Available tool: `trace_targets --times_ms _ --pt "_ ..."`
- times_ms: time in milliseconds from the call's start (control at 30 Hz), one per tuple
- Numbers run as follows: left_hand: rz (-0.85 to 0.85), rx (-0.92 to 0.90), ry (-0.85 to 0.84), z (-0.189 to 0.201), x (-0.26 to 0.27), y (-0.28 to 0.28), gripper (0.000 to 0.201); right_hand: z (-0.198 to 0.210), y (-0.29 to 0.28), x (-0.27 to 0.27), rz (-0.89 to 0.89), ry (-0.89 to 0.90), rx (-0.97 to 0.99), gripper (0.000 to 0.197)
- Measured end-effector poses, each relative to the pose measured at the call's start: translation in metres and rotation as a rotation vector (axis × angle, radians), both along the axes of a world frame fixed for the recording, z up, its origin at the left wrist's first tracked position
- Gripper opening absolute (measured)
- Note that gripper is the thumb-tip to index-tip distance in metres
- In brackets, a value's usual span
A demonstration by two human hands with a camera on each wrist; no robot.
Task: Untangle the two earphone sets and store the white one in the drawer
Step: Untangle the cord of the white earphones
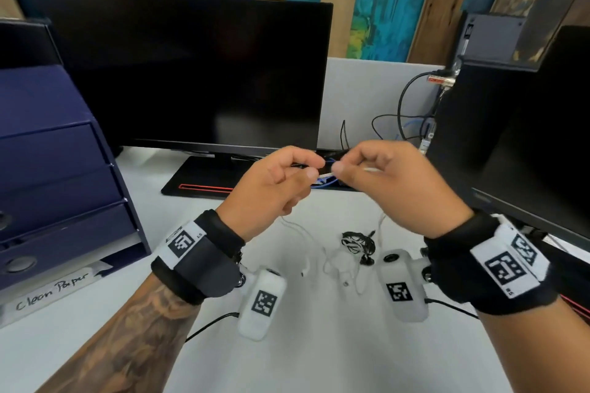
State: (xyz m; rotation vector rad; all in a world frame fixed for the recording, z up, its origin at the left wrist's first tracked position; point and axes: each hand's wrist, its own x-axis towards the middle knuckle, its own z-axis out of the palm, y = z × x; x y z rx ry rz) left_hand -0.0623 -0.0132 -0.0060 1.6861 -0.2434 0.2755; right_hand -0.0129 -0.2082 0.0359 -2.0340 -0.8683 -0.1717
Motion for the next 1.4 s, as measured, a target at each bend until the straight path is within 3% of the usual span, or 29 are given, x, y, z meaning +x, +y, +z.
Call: trace_targets --times_ms 133,367,467,567,667,833,933,1067,1267,1400 --pt "-0.031 0.032 0.083 -0.008 0.004 0.005 0.022 0.026 -0.015 0.011 -0.176 -0.198 0.128 0.024" --pt "-0.151 -0.037 0.222 -0.003 0.001 0.009 0.032 0.023 -0.02 0.03 -0.145 -0.02 0.376 0.022" --pt "-0.258 -0.191 0.255 0.009 -0.006 0.007 0.027 0.003 -0.017 0.046 -0.255 -0.126 0.294 0.022" --pt "-0.317 -0.267 0.165 0.022 -0.014 -0.006 0.022 -0.034 -0.004 0.05 -0.236 -0.091 0.155 0.022" --pt "-0.29 -0.388 0.081 0.025 -0.018 -0.021 0.022 -0.076 0.021 0.038 -0.115 -0.051 0.019 0.021" --pt "-0.129 -0.525 -0.052 0.021 -0.009 -0.024 0.028 -0.119 0.048 0.002 0.01 -0.17 -0.23 0.019" --pt "0.024 -0.441 -0.124 0.011 0.004 -0.014 0.02 -0.123 0.052 -0.014 0.103 -0.166 -0.343 0.019" --pt "0.22 -0.111 -0.19 -0.017 0.019 0.002 0.031 -0.103 0.044 -0.032 0.223 -0.192 -0.437 0.027" --pt "0.044 0.141 -0.047 -0.022 0.016 0.003 0.03 -0.039 0.015 -0.013 -0.01 -0.473 -0.315 0.017" --pt "-0.023 0.026 0.034 -0.009 0.017 -0.008 0.03 -0.011 0.004 0.023 -0.192 -0.52 -0.187 0.014"
